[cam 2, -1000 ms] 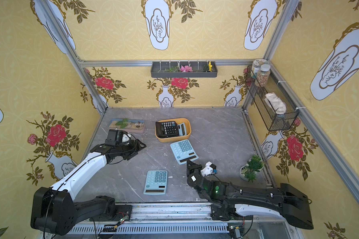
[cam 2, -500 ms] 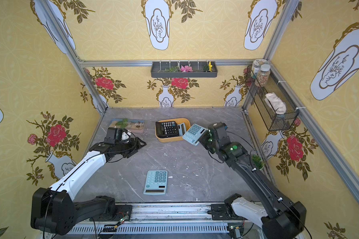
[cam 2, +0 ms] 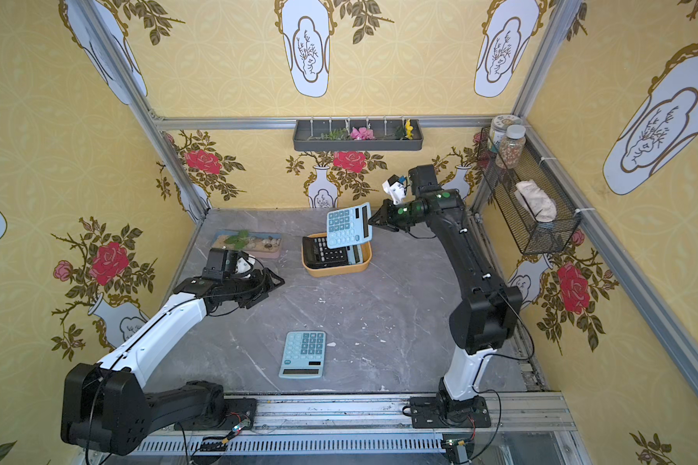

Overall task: Put the calculator in the storage box
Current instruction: Place the calculator in the storage box.

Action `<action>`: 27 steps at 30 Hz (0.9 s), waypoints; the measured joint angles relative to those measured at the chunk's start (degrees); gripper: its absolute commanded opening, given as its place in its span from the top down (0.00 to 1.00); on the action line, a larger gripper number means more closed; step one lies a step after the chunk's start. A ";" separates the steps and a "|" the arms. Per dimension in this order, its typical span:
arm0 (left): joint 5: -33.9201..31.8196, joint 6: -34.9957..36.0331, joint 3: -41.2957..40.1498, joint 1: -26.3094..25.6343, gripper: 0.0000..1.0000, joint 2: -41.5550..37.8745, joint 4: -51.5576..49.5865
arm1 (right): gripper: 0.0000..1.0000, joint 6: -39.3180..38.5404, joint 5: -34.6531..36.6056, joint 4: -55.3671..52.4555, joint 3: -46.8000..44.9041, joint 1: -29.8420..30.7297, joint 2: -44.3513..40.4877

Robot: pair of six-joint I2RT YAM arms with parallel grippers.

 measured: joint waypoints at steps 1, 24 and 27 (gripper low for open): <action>0.02 0.02 0.02 0.00 0.22 0.07 -0.02 | 1.00 -1.14 -0.09 -1.29 2.16 -0.09 1.86; 1.27 -0.04 -0.33 0.76 0.22 1.90 1.31 | 1.00 -7.41 -7.19 -10.64 25.11 -2.27 29.16; 1.27 -0.04 -0.33 0.76 0.22 1.97 1.40 | 1.00 -7.56 -8.15 -11.21 25.11 -2.71 30.42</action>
